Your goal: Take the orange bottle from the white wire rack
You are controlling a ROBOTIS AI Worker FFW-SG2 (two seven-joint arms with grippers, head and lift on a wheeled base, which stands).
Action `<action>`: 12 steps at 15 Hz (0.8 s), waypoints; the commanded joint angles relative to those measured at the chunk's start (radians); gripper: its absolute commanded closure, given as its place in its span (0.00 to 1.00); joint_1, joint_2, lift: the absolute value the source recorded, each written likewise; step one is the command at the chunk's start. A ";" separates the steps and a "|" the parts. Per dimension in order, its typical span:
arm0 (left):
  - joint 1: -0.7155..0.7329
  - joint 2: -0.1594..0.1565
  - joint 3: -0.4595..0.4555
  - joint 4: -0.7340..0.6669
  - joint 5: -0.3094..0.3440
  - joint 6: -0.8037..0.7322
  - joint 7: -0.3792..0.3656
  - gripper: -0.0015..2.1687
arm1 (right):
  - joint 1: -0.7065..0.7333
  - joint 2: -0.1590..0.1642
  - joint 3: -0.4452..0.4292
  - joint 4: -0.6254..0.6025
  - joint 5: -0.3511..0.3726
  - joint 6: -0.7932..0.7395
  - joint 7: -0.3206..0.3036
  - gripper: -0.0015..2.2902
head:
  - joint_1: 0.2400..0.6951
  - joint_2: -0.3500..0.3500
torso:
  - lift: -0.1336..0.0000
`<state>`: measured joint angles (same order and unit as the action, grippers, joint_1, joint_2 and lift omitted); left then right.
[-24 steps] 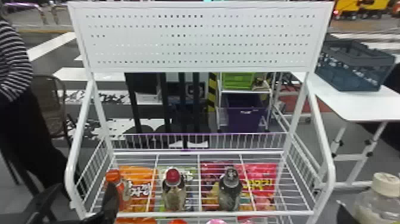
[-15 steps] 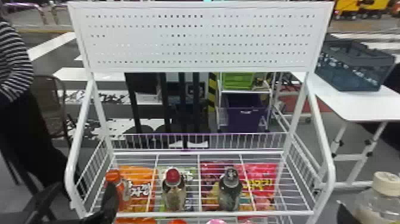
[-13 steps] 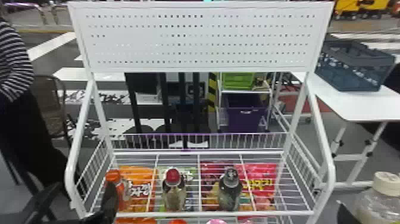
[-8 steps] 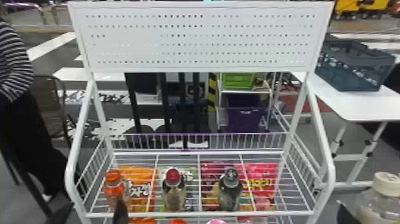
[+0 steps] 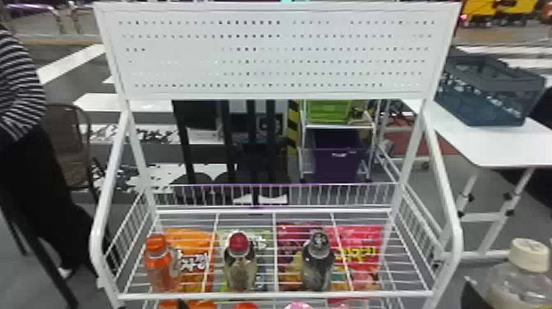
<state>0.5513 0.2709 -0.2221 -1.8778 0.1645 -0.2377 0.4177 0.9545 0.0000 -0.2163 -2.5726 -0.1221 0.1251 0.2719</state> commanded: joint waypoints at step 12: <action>-0.317 -0.025 -0.026 0.390 0.023 -0.064 -0.022 0.04 | 0.029 0.001 0.000 -0.006 -0.002 -0.021 0.001 0.41 | 0.57 0.50 | 1.00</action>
<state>0.2608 0.2445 -0.2496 -1.5184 0.1833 -0.3015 0.3962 0.9791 0.0000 -0.2163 -2.5762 -0.1243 0.1037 0.2730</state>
